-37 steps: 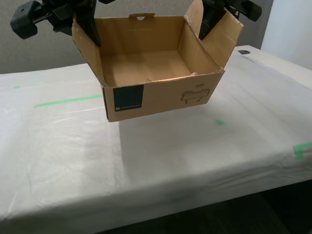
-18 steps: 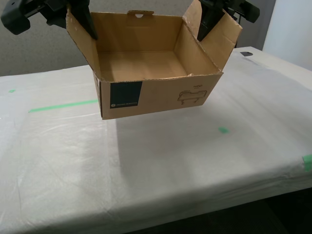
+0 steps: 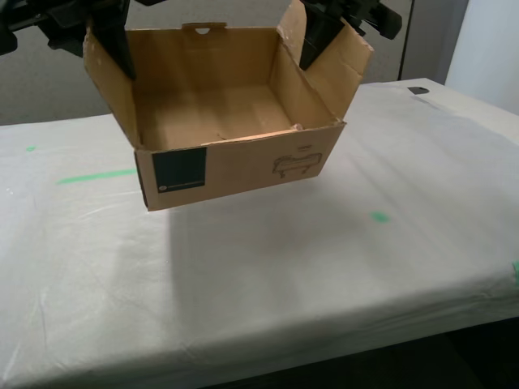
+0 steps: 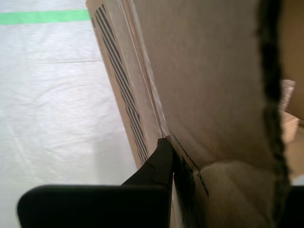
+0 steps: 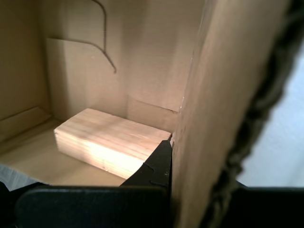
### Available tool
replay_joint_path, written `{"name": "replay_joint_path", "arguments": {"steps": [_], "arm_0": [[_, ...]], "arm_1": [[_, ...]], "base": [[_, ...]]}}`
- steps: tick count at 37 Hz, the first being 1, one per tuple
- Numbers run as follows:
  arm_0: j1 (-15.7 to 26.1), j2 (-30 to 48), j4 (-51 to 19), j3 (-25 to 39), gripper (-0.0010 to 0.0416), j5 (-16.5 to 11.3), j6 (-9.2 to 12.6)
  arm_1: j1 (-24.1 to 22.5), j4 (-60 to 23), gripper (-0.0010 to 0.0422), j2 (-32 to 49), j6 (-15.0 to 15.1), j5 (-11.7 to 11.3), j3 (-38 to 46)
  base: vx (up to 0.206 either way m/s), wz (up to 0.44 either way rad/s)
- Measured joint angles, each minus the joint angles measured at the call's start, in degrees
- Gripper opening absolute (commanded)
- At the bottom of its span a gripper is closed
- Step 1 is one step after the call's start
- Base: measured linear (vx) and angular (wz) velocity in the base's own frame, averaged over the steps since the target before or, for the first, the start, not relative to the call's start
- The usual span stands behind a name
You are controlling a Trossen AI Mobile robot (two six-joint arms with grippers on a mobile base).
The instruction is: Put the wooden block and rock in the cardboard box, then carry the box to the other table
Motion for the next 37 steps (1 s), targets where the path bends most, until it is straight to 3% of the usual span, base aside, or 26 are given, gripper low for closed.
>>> {"name": "replay_joint_path", "arguments": {"steps": [5, 10, 19, 29, 32, 37], "arm_0": [[1.6, 0.0, 1.1, 0.7, -0.0001, 0.0, 0.8], [1.7, 0.0, 3.3, 0.7, -0.0001, -0.3, 3.3], [1.7, 5.7, 4.0, 3.5, -0.0001, -0.4, 7.6], [1.7, 15.4, 1.3, 13.1, -0.0001, -0.2, 11.7], [1.9, 17.2, -1.0, 16.0, -0.0001, 2.3, 12.7], [2.1, 17.6, -3.5, 18.9, -0.0001, 8.2, 15.9]], "arm_1": [[0.2, 0.0, -0.0001, 0.0, -0.5, -2.2, -2.4], [1.3, 1.4, -0.0001, 0.0, -1.0, -3.3, -5.0], [5.7, 4.7, -0.0001, 0.0, 5.1, -3.5, -5.5], [16.9, 8.7, -0.0001, 3.9, 18.1, 2.1, -5.3], [19.9, 10.3, -0.0002, 5.5, 22.4, 3.6, -4.6], [22.1, 11.4, -0.0002, 10.0, 27.5, 8.5, -1.2]], "base": [[0.0, 0.223], [0.004, 0.259], [0.008, 0.292], [0.007, 0.317], [0.006, 0.273], [0.006, 0.209]]}}
